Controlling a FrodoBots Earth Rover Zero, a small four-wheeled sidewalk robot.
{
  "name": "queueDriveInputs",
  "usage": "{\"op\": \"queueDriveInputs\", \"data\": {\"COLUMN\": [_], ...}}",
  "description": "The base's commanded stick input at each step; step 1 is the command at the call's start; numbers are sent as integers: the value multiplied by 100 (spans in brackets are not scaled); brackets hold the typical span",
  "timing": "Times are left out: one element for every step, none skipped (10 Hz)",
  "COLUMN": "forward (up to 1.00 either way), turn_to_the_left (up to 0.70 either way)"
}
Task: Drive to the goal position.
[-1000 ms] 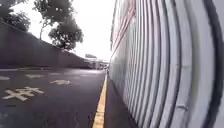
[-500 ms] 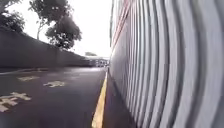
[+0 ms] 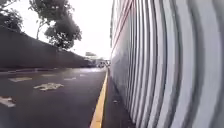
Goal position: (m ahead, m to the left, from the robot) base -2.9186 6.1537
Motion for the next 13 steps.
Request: {"op": "queueDriveInputs", "data": {"forward": [46,33,33,33,33,33,33,34,34,34,35,35,33], "turn_to_the_left": [29,54,54,54,55,56,32,6,0,0,0,0,0]}}
